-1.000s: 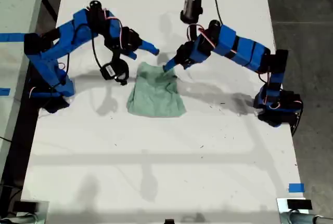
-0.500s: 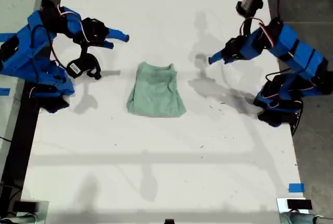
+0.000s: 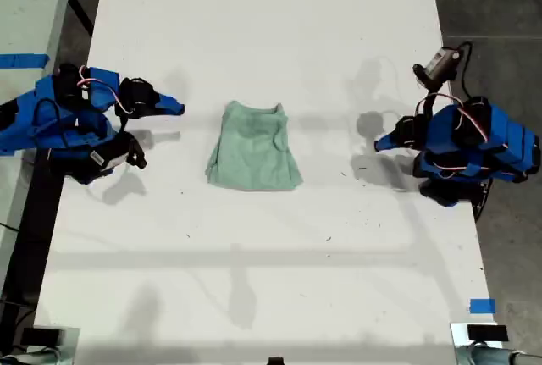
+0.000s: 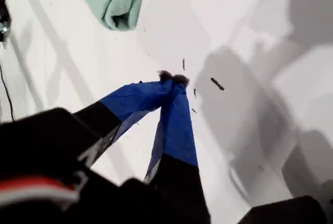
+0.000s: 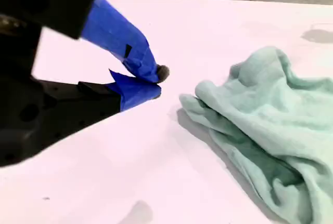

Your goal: Fold tshirt

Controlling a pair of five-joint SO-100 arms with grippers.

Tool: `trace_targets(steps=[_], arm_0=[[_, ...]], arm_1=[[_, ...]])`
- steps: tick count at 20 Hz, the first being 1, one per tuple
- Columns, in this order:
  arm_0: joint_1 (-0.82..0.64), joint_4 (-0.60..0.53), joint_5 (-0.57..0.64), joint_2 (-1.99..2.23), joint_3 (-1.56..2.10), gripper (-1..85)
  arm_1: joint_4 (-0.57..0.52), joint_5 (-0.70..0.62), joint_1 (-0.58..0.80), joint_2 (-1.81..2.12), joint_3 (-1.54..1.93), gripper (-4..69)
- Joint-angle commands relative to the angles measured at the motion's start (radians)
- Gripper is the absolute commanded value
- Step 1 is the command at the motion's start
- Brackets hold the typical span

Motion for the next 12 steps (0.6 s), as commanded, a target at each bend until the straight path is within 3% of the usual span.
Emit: trace_targets(steps=[1,3,5,8,10,12], arm_0=[[0.051,-0.014,-0.089,0.288,0.169,0.1],[0.066,0.069,-0.143,0.499,0.290,0.1],[0.100,0.055,-0.202,0.495,0.348,0.1],[0.112,0.080,-0.209,0.492,0.347,12.6],[0.163,0.081,-0.209,0.492,0.348,21.8],[0.276,0.081,-0.207,0.492,0.347,23.8]], arm_1=[[-0.051,0.081,-0.041,0.074,0.083,-0.8],[-0.031,0.170,-0.083,0.230,0.238,-0.8],[-0.049,0.221,-0.094,0.219,0.302,-0.8],[-0.071,0.367,-0.072,0.221,0.313,2.0],[-0.071,0.187,-0.077,0.221,0.313,4.0],[-0.069,-0.245,-0.075,0.221,0.313,4.2]])
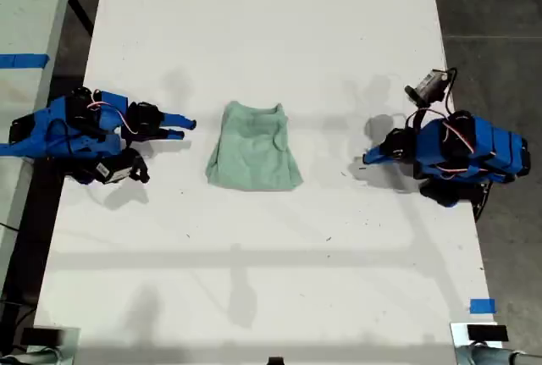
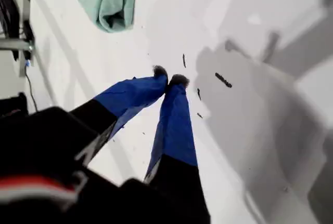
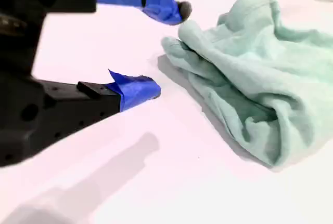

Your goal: Fold tshirt

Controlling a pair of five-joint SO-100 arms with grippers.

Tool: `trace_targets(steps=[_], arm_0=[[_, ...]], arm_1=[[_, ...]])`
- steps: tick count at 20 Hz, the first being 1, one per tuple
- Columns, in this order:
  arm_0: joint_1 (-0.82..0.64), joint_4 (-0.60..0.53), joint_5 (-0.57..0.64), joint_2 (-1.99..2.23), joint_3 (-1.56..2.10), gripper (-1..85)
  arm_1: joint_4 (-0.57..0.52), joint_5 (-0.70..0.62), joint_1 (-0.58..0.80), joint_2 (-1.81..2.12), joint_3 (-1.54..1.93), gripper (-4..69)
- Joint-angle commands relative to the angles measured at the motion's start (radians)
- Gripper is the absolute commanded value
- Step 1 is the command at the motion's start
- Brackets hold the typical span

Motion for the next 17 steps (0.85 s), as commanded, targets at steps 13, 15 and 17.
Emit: trace_targets(steps=[13,15,17], arm_0=[[0.420,0.003,-0.012,0.106,0.006,22.3],[0.420,0.003,-0.012,0.106,0.006,22.3],[0.420,0.003,-0.012,0.106,0.006,22.3]], arm_1=[[0.012,-0.620,-0.009,0.018,0.020,3.0],[0.012,-0.620,-0.009,0.018,0.020,3.0],[0.012,-0.620,-0.009,0.018,0.020,3.0]])
